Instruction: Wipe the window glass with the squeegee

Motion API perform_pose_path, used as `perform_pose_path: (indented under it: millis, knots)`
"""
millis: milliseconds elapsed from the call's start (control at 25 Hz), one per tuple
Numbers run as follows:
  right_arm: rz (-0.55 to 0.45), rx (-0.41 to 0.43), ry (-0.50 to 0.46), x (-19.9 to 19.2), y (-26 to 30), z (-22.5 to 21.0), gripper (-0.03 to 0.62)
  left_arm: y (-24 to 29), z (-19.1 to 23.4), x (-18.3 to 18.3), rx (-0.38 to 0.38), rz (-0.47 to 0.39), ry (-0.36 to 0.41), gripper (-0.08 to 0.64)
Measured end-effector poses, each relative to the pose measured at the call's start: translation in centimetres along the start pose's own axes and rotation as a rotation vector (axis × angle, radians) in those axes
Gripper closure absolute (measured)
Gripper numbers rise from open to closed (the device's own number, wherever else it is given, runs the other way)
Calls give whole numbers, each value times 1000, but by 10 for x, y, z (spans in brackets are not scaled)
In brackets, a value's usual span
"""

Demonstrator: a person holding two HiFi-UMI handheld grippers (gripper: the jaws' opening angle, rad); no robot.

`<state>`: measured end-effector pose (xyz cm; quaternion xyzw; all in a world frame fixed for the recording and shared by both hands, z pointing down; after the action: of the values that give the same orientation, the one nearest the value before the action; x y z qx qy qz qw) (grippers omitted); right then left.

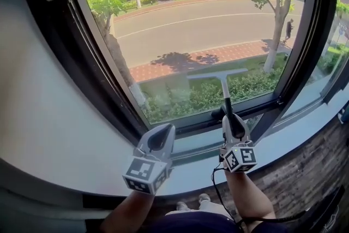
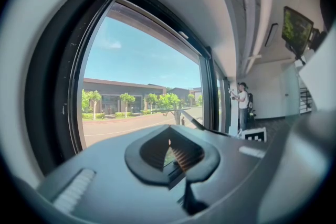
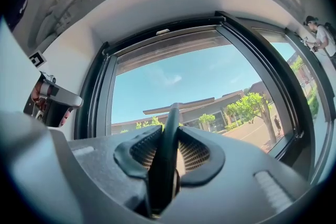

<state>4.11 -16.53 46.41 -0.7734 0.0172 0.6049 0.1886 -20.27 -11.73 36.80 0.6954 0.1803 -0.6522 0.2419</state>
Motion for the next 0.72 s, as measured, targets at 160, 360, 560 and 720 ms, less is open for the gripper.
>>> perform_pose_path:
  millis: [160, 360, 560, 720]
  knots:
    - [24, 10, -37, -10, -4, 0, 491, 2, 2, -12, -5, 7, -13, 569]
    - [46, 20, -43, -20, -9, 2, 491, 3, 1, -17, -12, 32, -26, 569]
    - [67, 16, -29, -30, -15, 0, 491, 4, 2, -21, -10, 34, -35, 569]
    - [83, 13, -3, -36, -20, -3, 491, 5, 1, -19, -7, 43, -32, 569]
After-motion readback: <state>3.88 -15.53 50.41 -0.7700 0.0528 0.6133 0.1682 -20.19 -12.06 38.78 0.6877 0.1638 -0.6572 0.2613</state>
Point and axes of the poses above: the fingertips, and each gripper's own axes: y forward along the fingers, z to its left, x out of its top, the point moved 6 cm from there along -y, backward along the fingers, and after that the axes turned 1 degree about -z, right-handed, at the moved point
